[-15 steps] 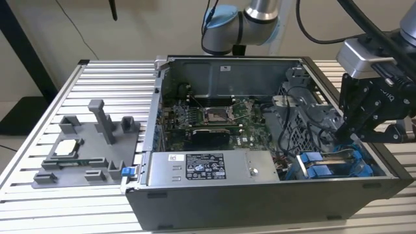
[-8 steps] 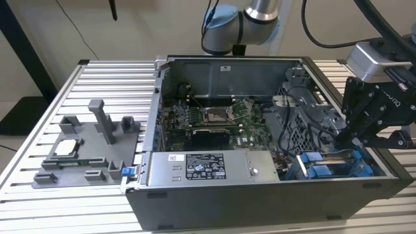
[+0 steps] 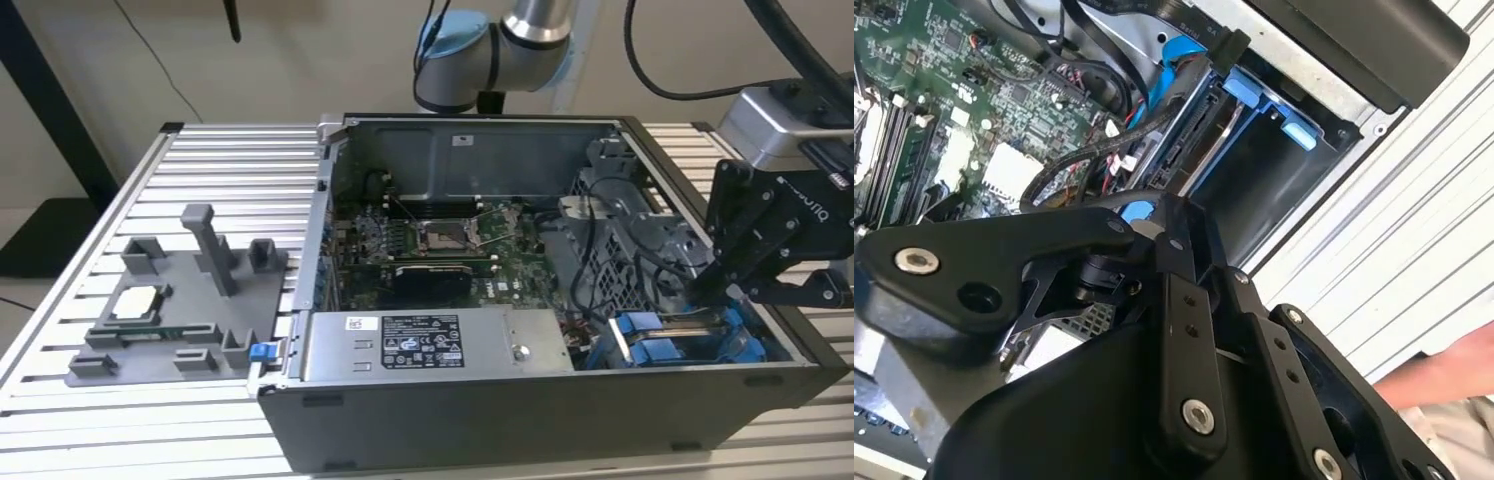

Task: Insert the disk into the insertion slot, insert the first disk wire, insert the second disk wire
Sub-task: 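Insert the first disk wire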

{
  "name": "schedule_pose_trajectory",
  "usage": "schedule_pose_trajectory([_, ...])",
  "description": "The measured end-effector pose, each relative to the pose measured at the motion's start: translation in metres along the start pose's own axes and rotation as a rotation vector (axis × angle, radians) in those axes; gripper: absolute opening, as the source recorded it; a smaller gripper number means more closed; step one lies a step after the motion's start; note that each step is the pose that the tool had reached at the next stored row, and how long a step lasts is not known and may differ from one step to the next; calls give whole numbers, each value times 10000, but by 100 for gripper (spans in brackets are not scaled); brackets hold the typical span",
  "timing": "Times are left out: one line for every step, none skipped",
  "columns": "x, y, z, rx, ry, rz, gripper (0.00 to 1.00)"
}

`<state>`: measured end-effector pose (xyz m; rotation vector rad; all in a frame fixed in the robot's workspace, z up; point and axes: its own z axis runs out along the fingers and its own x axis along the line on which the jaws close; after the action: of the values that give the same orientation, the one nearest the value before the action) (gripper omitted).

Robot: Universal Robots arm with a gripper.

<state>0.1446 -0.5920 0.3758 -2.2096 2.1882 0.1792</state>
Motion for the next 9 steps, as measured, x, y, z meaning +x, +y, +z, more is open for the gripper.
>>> schedule_pose_trajectory([0, 0, 0, 0, -1, 0, 0])
schedule_pose_trajectory([0, 0, 0, 0, -1, 0, 0])
schedule_pose_trajectory([0, 0, 0, 0, -2, 0, 0])
schedule_pose_trajectory([0, 0, 0, 0, -2, 0, 0])
schedule_pose_trajectory([0, 0, 0, 0, -4, 0, 0])
schedule_pose_trajectory([0, 0, 0, 0, -4, 0, 0])
schedule_pose_trajectory([1, 0, 0, 0, -4, 0, 0])
schedule_pose_trajectory([3, 0, 0, 0, -4, 0, 0])
schedule_pose_trajectory([6, 0, 0, -3, -4, 0, 0])
